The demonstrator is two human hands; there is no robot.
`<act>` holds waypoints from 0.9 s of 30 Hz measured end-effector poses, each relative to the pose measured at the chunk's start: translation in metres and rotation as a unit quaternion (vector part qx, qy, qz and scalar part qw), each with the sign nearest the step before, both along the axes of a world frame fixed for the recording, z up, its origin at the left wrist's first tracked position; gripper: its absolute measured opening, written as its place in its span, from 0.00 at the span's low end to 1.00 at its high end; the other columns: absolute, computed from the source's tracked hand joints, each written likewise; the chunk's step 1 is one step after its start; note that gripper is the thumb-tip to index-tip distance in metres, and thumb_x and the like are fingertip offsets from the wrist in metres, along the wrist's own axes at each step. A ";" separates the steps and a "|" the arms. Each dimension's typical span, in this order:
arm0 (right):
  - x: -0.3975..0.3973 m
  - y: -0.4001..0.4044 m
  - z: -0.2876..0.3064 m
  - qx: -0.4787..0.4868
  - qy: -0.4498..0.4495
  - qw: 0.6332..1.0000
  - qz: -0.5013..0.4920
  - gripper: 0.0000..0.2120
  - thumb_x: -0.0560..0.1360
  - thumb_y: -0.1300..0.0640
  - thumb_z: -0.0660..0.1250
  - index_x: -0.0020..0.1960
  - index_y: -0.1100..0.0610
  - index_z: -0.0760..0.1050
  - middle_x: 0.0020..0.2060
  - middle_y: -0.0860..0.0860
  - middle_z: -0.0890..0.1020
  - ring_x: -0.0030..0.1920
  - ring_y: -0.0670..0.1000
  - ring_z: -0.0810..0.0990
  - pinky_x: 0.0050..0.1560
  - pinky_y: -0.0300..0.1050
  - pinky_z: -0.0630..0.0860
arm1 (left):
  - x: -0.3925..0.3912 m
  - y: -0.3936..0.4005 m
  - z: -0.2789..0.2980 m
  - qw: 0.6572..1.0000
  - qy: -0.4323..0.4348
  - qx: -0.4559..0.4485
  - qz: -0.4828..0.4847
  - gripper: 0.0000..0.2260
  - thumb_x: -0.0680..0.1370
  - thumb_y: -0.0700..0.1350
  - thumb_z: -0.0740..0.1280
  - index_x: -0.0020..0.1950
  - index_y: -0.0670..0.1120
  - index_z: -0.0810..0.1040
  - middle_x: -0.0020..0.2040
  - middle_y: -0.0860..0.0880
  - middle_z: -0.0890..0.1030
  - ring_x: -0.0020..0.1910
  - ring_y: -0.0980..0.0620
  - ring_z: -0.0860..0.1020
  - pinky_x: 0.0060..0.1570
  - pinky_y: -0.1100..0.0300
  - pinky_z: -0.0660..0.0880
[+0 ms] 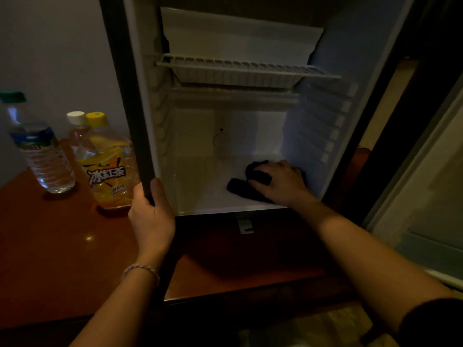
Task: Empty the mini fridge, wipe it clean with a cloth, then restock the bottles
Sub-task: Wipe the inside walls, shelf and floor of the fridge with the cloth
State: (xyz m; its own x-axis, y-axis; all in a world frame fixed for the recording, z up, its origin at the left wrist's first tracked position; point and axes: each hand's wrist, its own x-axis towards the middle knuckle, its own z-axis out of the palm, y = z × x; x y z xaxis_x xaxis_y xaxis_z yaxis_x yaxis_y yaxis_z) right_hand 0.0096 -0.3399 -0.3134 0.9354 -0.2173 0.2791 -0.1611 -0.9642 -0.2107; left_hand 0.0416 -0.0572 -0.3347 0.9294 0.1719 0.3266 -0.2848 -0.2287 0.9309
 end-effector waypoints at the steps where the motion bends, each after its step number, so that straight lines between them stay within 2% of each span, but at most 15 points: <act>1: 0.009 -0.001 0.001 -0.002 0.004 1.000 -0.005 0.24 0.74 0.31 0.57 0.64 0.40 0.75 0.62 0.47 0.79 0.63 0.59 0.73 0.61 0.57 0.73 | 0.000 0.001 0.000 1.000 -0.001 0.001 0.001 0.18 0.82 0.61 0.52 0.54 0.49 0.71 0.42 0.55 0.74 0.40 0.61 0.73 0.34 0.66 0.65; 3: 0.026 -0.006 0.003 -0.006 0.000 1.000 -0.010 0.28 0.71 0.29 0.52 0.63 0.41 0.75 0.61 0.48 0.80 0.60 0.60 0.75 0.59 0.56 0.74 | 0.001 0.001 -0.001 1.000 0.003 0.002 -0.002 0.18 0.82 0.61 0.52 0.54 0.49 0.71 0.42 0.56 0.75 0.40 0.62 0.73 0.34 0.68 0.65; 6: 0.048 -0.012 0.005 -0.026 -0.005 1.000 -0.010 0.23 0.74 0.32 0.55 0.61 0.41 0.75 0.59 0.50 0.81 0.57 0.61 0.77 0.54 0.51 0.74 | 0.002 0.001 -0.001 1.000 0.002 -0.002 -0.005 0.22 0.80 0.64 0.51 0.56 0.47 0.72 0.43 0.53 0.76 0.40 0.61 0.73 0.33 0.68 0.65; 11: 0.066 -0.017 0.003 -0.059 -0.001 0.998 -0.032 0.28 0.72 0.30 0.48 0.62 0.41 0.74 0.57 0.50 0.82 0.54 0.61 0.79 0.52 0.52 0.77 | 0.002 0.002 -0.001 1.000 -0.006 -0.001 -0.007 0.23 0.79 0.65 0.51 0.55 0.47 0.73 0.42 0.51 0.76 0.40 0.58 0.75 0.31 0.68 0.66; 14: 0.052 -0.014 -0.001 -0.069 -0.004 0.997 -0.046 0.23 0.74 0.32 0.52 0.61 0.41 0.74 0.57 0.49 0.81 0.55 0.60 0.78 0.51 0.53 0.76 | 0.001 0.002 -0.001 1.000 -0.007 -0.002 -0.008 0.25 0.78 0.65 0.51 0.57 0.47 0.73 0.43 0.52 0.77 0.40 0.59 0.74 0.32 0.71 0.66; 16: 0.033 -0.010 -0.001 -0.063 0.004 0.997 -0.046 0.21 0.76 0.34 0.55 0.62 0.41 0.73 0.60 0.48 0.79 0.59 0.59 0.76 0.55 0.53 0.73 | 0.003 0.001 -0.003 1.000 -0.006 -0.004 -0.009 0.25 0.79 0.66 0.51 0.58 0.47 0.73 0.44 0.52 0.77 0.42 0.55 0.76 0.36 0.64 0.69; 18: 0.009 -0.002 0.001 -0.056 0.019 0.997 -0.053 0.24 0.76 0.31 0.55 0.66 0.41 0.72 0.65 0.47 0.76 0.64 0.59 0.72 0.61 0.56 0.68 | 0.004 0.001 -0.006 1.000 -0.005 -0.011 -0.010 0.25 0.80 0.65 0.52 0.60 0.47 0.74 0.47 0.50 0.78 0.46 0.50 0.77 0.42 0.56 0.73; 21: -0.030 0.013 -0.001 -0.060 0.024 0.996 -0.056 0.30 0.73 0.25 0.53 0.66 0.41 0.71 0.67 0.46 0.74 0.67 0.56 0.69 0.65 0.58 0.64 | 0.004 0.002 -0.006 1.000 0.004 -0.019 -0.017 0.24 0.82 0.64 0.53 0.61 0.47 0.74 0.51 0.47 0.79 0.50 0.47 0.78 0.47 0.53 0.75; 25: -0.061 0.016 -0.017 -0.117 -0.064 0.990 -0.042 0.28 0.73 0.27 0.53 0.59 0.44 0.77 0.59 0.47 0.80 0.60 0.58 0.75 0.56 0.57 0.69 | 0.001 0.001 -0.003 0.999 0.008 -0.025 -0.029 0.23 0.82 0.63 0.53 0.62 0.45 0.73 0.52 0.48 0.77 0.49 0.49 0.76 0.39 0.61 0.71; 27: -0.062 0.018 -0.023 -0.149 -0.082 0.983 -0.065 0.25 0.75 0.31 0.54 0.56 0.46 0.79 0.54 0.48 0.82 0.56 0.58 0.77 0.51 0.56 0.72 | 0.000 0.001 -0.002 0.999 0.002 -0.024 -0.029 0.24 0.82 0.63 0.53 0.62 0.44 0.73 0.51 0.48 0.77 0.49 0.49 0.76 0.39 0.60 0.71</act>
State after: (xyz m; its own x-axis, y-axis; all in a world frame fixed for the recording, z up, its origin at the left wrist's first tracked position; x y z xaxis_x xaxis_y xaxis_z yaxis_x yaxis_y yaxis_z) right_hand -0.0525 -0.3215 -0.3362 0.8424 -0.2186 0.4925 -0.2754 -0.9603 0.0447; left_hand 0.0418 -0.0560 -0.3363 0.9396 0.1337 0.3150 -0.2920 -0.1667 0.9418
